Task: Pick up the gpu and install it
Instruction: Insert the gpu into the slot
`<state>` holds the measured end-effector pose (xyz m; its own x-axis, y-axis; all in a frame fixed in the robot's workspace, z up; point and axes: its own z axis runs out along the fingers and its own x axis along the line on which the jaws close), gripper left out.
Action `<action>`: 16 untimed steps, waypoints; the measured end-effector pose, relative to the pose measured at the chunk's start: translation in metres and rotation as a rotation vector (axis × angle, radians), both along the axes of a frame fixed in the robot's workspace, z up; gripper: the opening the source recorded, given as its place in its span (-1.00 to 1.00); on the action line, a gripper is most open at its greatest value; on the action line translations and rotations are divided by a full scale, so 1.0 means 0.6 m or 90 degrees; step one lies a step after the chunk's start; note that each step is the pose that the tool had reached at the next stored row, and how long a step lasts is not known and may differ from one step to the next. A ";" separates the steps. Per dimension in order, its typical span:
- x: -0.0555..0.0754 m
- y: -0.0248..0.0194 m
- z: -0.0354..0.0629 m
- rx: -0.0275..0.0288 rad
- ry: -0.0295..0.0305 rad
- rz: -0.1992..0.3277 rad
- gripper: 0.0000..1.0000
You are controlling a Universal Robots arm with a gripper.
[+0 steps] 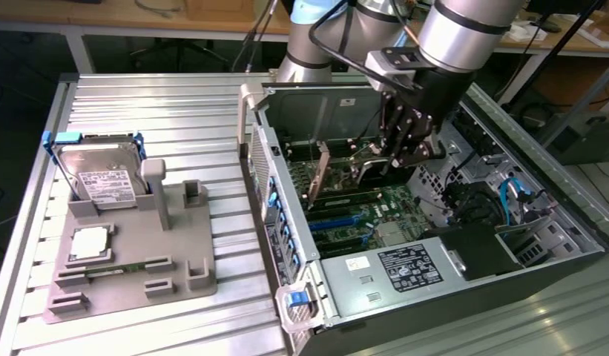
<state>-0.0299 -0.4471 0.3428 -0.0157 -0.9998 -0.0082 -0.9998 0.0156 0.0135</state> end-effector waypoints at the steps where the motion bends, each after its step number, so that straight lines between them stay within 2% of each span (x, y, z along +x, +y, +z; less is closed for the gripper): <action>1: 0.000 -0.0009 -0.003 -0.0001 0.0000 0.000 -0.47; 4: 0.000 -0.0036 -0.014 0.0000 0.0001 0.000 -0.47; 12: -0.001 -0.0177 -0.037 0.0000 0.0000 0.000 -0.47; 16: -0.004 -0.0206 -0.050 -0.0001 0.0001 0.000 -0.47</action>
<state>-0.0324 -0.4594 0.3130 -0.0158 -0.9998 -0.0081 -0.9998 0.0157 0.0136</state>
